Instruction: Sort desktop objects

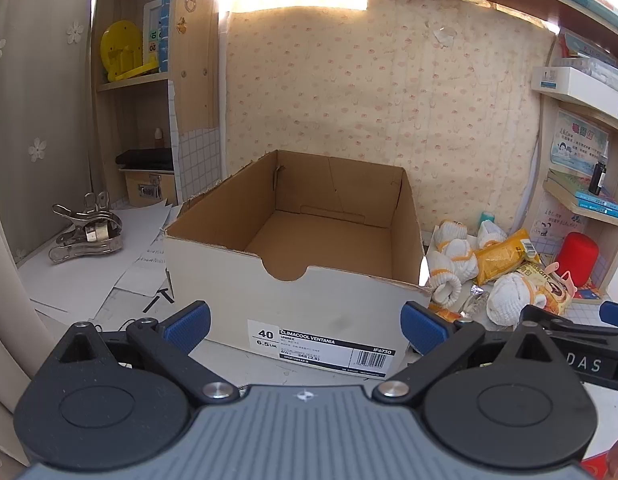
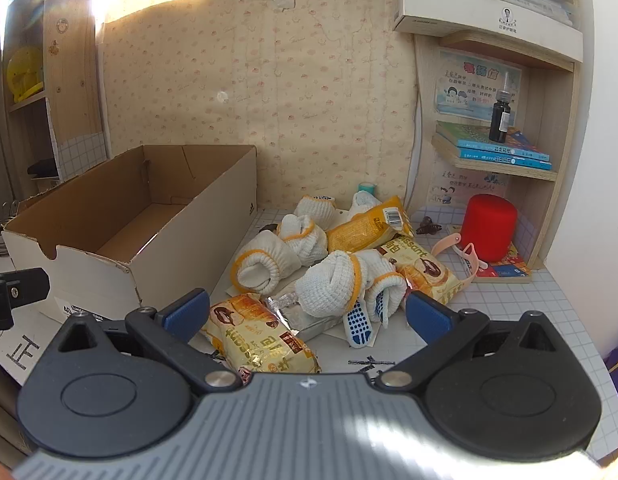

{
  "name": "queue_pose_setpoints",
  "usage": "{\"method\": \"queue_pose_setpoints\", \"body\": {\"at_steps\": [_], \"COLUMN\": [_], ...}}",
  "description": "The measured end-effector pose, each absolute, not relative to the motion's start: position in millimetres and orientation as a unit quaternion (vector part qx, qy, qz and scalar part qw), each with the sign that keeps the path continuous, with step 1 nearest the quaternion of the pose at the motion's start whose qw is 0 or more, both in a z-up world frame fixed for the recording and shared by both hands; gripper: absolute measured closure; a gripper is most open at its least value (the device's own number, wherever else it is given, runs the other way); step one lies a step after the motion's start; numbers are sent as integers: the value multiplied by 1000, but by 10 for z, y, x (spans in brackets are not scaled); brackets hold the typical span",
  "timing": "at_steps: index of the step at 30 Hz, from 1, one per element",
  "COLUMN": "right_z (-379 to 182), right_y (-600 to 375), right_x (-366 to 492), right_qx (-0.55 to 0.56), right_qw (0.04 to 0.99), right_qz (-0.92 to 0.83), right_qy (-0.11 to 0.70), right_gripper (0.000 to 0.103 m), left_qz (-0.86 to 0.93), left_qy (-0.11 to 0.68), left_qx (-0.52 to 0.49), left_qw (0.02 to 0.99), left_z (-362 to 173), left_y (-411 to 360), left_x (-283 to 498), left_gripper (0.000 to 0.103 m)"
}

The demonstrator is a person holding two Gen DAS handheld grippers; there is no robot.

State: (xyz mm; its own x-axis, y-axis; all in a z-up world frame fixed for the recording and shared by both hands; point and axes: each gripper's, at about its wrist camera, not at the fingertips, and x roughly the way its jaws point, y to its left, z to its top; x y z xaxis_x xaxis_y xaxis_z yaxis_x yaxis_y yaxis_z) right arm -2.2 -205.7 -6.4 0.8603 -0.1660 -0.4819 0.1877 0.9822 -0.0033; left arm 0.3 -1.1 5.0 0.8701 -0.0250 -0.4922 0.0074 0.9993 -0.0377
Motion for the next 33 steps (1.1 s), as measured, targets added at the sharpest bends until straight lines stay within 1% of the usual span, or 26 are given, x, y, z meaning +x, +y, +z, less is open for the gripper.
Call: {"method": "queue_pose_setpoints", "body": {"at_steps": [33], "right_z": [-72], "right_y": [-2033], "right_x": [-25], "right_qx": [23], "right_qw": [963], "right_qz": [-95], "right_qy": [250], "right_gripper": [2], "left_qz": [-22], "left_qy": [248], "left_qx": [-6], "left_qw": [969], "left_z": [99], "left_y": [-96], "left_x": [35], "left_gripper": [0]}}
